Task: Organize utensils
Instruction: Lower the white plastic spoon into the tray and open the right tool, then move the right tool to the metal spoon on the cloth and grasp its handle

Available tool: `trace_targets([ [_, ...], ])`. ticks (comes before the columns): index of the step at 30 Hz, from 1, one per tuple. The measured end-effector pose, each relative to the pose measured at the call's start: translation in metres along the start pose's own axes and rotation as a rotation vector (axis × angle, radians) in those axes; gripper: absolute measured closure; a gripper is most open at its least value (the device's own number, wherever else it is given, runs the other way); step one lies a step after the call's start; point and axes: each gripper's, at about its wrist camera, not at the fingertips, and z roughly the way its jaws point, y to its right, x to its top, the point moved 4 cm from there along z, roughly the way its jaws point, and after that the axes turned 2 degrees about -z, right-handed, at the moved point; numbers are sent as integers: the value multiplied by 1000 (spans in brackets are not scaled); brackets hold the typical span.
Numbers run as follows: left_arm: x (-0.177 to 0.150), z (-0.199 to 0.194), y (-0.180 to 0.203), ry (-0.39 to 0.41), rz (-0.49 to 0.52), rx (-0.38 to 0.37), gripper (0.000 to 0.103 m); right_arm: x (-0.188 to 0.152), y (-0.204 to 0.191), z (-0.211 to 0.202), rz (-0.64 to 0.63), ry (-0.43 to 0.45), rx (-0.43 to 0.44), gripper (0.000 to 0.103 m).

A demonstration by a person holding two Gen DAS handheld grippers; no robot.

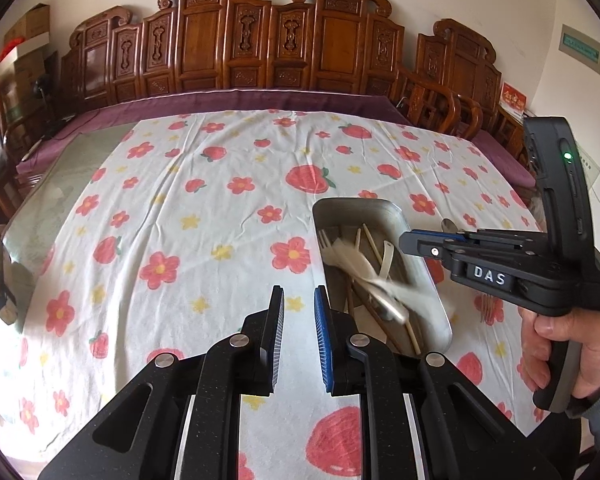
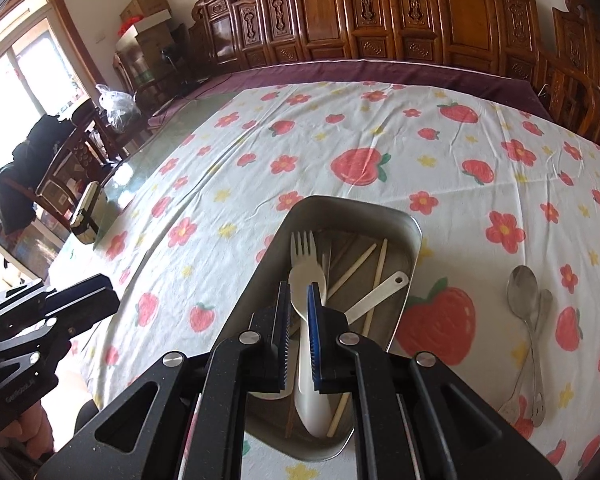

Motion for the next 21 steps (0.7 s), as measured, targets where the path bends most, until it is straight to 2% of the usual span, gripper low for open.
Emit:
trace_targets([
  [8, 1, -2, 5, 2, 1, -5, 88, -1, 6, -9, -15, 9, -13, 93],
  [11, 2, -4, 12, 9, 10, -12, 80, -5, 14, -25, -22, 29, -24, 93],
  [15, 4, -3, 24, 11, 23, -28, 77, -19, 32, -50, -22, 46, -50, 93],
  [17, 4, -3, 30, 14, 29, -35, 70, -26, 42, -62, -14, 52, -64, 93],
  [19, 4, -2, 36, 20, 34, -46, 54, -37, 54, -73, 0, 55, -78, 93],
  [21, 4, 0, 41, 26, 33, -54, 42, -47, 66, -83, 15, 56, -96, 93],
])
